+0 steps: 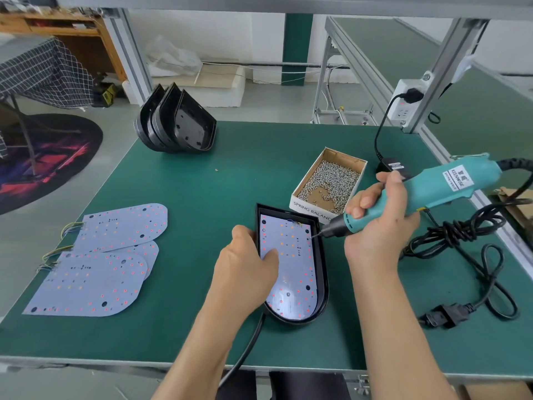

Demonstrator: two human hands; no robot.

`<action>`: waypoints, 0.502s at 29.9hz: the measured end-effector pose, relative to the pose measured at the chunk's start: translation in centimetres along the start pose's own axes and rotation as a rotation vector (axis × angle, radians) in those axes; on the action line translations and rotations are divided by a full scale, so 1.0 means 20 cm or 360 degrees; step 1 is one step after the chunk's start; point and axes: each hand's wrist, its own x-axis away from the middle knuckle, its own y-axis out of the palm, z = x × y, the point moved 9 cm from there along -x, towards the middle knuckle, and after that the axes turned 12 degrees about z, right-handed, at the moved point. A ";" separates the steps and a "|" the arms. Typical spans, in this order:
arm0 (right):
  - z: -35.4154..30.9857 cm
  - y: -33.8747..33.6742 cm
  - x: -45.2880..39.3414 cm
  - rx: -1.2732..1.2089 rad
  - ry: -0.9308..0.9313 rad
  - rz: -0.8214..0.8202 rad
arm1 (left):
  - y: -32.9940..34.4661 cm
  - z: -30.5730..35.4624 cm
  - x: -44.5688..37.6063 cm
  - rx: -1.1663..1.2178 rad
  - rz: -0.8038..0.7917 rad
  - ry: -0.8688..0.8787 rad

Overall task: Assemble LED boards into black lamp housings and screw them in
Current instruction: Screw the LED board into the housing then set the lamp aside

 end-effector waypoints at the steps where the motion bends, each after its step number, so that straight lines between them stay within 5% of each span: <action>1: 0.00 0.00 0.00 0.0008 -0.0005 0.0000 | 0.00 0.00 0.00 -0.0005 0.0003 0.0008; 15: 0.02 0.00 0.01 0.0077 -0.0045 -0.0014 | -0.02 0.06 0.02 0.0001 0.0056 0.0062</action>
